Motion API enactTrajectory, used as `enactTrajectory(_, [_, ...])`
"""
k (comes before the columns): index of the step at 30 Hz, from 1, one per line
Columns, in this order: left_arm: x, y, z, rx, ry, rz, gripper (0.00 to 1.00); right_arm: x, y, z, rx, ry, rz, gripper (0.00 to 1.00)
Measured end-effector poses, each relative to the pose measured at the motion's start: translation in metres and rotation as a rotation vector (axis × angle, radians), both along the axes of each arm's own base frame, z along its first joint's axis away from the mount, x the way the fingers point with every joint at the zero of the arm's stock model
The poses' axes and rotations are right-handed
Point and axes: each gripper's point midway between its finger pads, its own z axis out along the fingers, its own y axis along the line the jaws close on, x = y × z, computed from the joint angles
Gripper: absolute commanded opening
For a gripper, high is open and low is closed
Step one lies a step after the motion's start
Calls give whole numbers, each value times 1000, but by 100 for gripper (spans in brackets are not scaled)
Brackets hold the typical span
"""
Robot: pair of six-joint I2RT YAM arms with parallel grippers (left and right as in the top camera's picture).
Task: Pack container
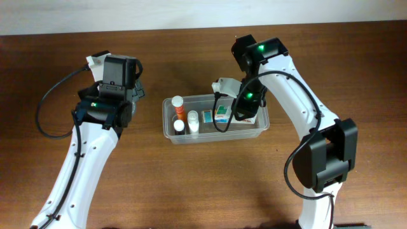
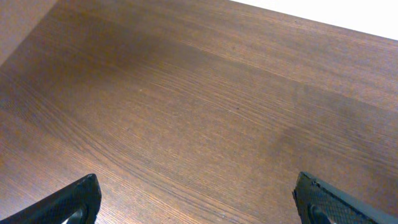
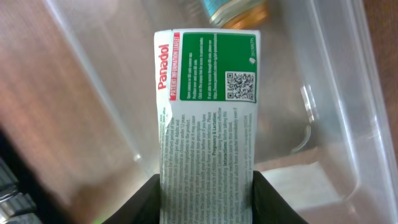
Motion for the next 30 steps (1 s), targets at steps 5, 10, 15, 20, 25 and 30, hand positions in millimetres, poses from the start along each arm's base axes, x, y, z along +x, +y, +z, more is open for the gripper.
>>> enactTrajectory(5, [0,0,0,0,0,0,99,12,4,-14,15,-50,18,37])
enactTrajectory(10, [0,0,0,0,0,0,100,11,3,-21,15,-47,22,40])
enactTrajectory(15, [0,0,0,0,0,0,99,8,2,-25,10,-34,23,75])
enactTrajectory(20, [0,0,0,0,0,0,99,8,2,-25,10,-34,28,75])
enactTrajectory(25, [0,0,0,0,0,0,100,7,2,-25,9,-31,15,75])
enactTrajectory(30, [0,0,0,0,0,0,99,12,4,-14,5,-29,-96,77])
